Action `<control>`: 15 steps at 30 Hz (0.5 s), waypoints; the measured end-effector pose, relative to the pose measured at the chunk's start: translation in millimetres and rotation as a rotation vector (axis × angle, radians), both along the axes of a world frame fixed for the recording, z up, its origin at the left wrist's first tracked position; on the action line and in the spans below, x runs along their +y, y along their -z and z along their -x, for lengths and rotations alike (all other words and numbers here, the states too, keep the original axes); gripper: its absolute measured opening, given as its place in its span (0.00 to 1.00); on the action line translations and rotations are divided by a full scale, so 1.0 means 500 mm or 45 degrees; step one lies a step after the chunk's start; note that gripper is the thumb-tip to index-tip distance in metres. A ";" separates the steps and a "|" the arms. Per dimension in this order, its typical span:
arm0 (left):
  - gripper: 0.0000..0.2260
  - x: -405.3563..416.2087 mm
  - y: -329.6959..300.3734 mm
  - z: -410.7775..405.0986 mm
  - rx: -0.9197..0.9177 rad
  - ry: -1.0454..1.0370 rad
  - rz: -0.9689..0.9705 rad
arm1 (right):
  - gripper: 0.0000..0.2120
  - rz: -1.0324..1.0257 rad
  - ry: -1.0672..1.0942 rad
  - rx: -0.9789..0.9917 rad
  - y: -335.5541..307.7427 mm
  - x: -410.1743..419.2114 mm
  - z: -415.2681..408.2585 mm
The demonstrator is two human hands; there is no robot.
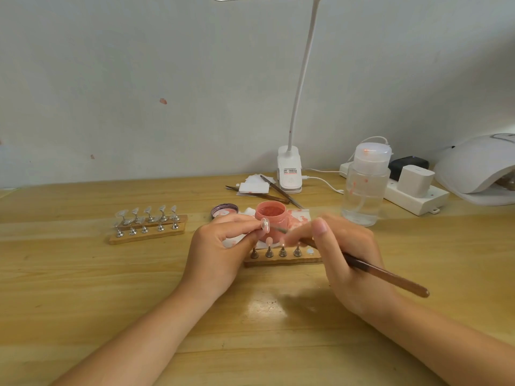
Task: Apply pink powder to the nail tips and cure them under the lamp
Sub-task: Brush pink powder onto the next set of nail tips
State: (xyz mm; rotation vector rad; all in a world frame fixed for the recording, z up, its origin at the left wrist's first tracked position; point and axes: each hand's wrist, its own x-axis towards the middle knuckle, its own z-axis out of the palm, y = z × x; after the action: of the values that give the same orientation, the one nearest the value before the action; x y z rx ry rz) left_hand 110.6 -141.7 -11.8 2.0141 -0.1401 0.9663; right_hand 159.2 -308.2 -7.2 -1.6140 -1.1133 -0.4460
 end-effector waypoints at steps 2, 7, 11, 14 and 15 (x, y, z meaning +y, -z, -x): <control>0.11 0.001 0.001 0.001 0.007 0.004 -0.016 | 0.26 0.000 0.047 -0.038 -0.007 0.006 -0.001; 0.10 0.001 0.001 0.002 -0.004 0.003 -0.018 | 0.25 -0.057 0.010 0.030 -0.009 0.001 0.005; 0.11 0.002 -0.001 0.002 -0.029 -0.001 -0.068 | 0.23 -0.006 0.017 0.095 -0.007 0.003 0.003; 0.12 0.001 -0.001 0.001 -0.042 -0.007 -0.064 | 0.26 -0.077 -0.018 0.131 -0.006 -0.001 0.005; 0.12 0.001 0.000 0.001 -0.052 -0.009 -0.080 | 0.25 -0.085 0.003 0.104 -0.009 0.000 0.007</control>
State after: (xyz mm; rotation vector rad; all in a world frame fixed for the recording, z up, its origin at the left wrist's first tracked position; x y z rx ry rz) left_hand 110.3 -141.3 -11.7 2.0540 -0.1880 1.0189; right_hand 155.8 -308.1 -2.9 -1.5616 -1.0256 -0.4110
